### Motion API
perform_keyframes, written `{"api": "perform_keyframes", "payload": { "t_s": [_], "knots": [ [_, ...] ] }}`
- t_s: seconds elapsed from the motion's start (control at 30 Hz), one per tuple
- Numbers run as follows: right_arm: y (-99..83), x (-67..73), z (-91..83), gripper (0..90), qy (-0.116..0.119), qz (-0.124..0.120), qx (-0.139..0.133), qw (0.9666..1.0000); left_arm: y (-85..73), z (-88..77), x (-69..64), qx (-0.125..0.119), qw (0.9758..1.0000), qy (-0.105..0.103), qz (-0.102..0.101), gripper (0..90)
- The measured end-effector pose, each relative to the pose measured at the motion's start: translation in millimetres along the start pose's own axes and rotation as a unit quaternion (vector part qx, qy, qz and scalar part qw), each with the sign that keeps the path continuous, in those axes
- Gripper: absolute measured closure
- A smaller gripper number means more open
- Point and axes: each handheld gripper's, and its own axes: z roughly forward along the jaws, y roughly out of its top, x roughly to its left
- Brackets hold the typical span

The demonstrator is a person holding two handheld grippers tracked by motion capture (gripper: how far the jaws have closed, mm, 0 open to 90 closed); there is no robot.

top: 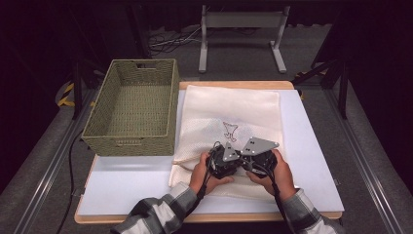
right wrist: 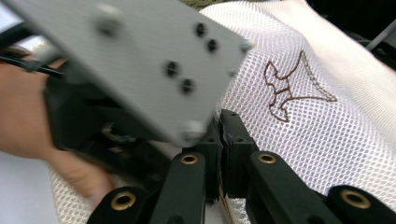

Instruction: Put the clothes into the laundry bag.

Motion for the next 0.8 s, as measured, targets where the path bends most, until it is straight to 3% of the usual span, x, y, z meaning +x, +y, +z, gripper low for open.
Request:
{"api": "perform_keyframes", "payload": {
  "t_s": [0.1,0.2,0.3,0.4,0.53,0.7,0.8],
  "knots": [
    [-0.6,-0.3,0.5,87.8,-0.002,0.0,0.003,1.0,3.6,2.4,1.7,0.008,0.9996,0.028,0.007,82.7],
    [-2.6,-3.8,1.1,87.8,0.0,0.008,0.007,0.9999,4.2,7.0,4.9,0.017,0.9969,0.076,-0.005,88.3],
    [-3.6,-3.1,3.5,87.7,0.005,0.007,0.012,0.9999,4.3,6.6,7.6,0.013,0.9964,0.084,-0.009,88.7],
    [-3.6,-1.4,5.0,87.8,0.007,0.007,0.017,0.9998,2.9,3.0,14.4,-0.006,0.9951,0.094,-0.031,88.8],
    [-3.7,0.0,4.7,88.0,0.007,0.005,0.018,0.9998,1.0,0.0,26.3,-0.011,0.9932,0.101,-0.056,88.9],
    [-3.3,3.2,6.8,88.2,0.008,-0.003,0.022,0.9997,-0.4,-1.6,31.1,-0.013,0.9905,0.115,-0.075,88.9],
    [-3.1,3.7,7.2,88.2,0.007,-0.006,0.021,0.9997,-0.2,-1.4,31.8,-0.011,0.99,0.12,-0.073,88.9]
  ]
}}
